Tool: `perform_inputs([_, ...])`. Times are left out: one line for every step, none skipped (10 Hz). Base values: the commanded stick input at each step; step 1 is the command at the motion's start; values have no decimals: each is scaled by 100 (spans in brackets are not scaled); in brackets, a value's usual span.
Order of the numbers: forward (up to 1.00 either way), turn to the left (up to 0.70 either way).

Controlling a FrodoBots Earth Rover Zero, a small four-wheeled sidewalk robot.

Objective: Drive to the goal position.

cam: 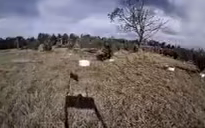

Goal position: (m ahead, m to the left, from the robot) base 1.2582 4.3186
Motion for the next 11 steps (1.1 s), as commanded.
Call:
perform_inputs([70,27])
perform_inputs([70,27])
perform_inputs([70,16])
perform_inputs([70,1])
perform_inputs([70,0])
perform_inputs([70,0])
perform_inputs([70,0])
perform_inputs([70,0])
perform_inputs([70,0])
perform_inputs([70,0])
perform_inputs([70,0])
